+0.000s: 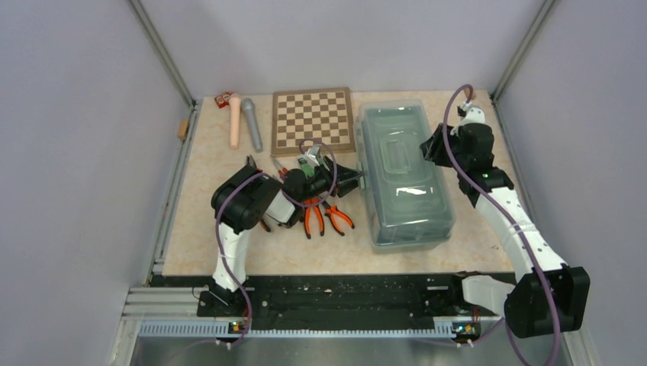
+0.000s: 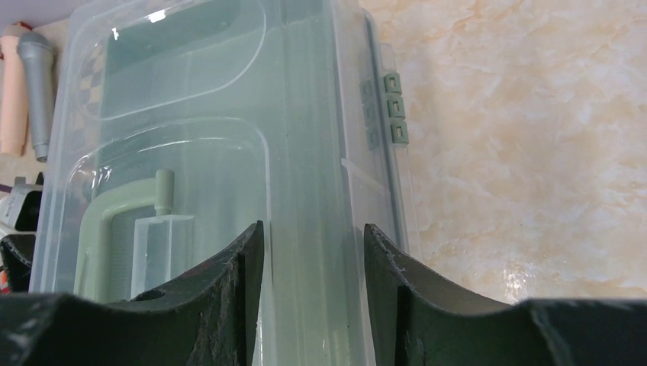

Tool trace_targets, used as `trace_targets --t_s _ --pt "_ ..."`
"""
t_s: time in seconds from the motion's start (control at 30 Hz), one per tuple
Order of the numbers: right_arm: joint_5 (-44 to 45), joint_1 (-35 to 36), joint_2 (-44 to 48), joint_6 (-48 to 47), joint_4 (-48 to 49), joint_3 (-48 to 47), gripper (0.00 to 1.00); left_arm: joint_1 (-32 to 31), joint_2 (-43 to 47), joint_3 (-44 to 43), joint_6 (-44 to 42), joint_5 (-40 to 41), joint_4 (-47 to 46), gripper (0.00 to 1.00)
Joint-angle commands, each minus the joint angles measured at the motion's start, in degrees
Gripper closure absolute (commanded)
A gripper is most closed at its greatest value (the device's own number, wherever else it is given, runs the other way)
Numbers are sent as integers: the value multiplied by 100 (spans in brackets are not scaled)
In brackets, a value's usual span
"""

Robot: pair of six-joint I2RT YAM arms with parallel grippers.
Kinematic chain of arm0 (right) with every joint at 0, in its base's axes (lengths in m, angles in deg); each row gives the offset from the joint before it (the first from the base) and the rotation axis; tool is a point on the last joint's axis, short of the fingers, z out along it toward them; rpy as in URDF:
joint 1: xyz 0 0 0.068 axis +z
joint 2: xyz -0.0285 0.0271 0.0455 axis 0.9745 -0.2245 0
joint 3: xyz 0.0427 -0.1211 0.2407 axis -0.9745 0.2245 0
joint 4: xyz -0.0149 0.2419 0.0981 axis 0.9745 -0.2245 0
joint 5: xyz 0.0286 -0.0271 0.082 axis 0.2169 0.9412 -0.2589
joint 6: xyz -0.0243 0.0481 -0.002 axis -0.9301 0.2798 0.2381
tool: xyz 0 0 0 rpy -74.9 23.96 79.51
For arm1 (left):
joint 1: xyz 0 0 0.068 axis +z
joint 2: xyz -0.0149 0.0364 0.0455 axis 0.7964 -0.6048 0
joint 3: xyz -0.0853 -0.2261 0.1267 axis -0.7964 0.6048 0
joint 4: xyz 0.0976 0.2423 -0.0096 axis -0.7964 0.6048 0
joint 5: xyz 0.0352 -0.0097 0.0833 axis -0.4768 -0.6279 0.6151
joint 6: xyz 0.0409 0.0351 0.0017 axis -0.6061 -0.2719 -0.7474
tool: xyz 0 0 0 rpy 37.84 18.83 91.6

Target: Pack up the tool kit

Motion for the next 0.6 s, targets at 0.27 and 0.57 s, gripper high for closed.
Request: trace_targets --t_s 0.27,0.57 --pt "294 696 -554 -226 -1427 420 57 -234 1648 -100 -1403 253 1428 97" --pt "388 699 -574 -210 -1333 544 57 -251 2514 -238 -2448 772 3602 100"
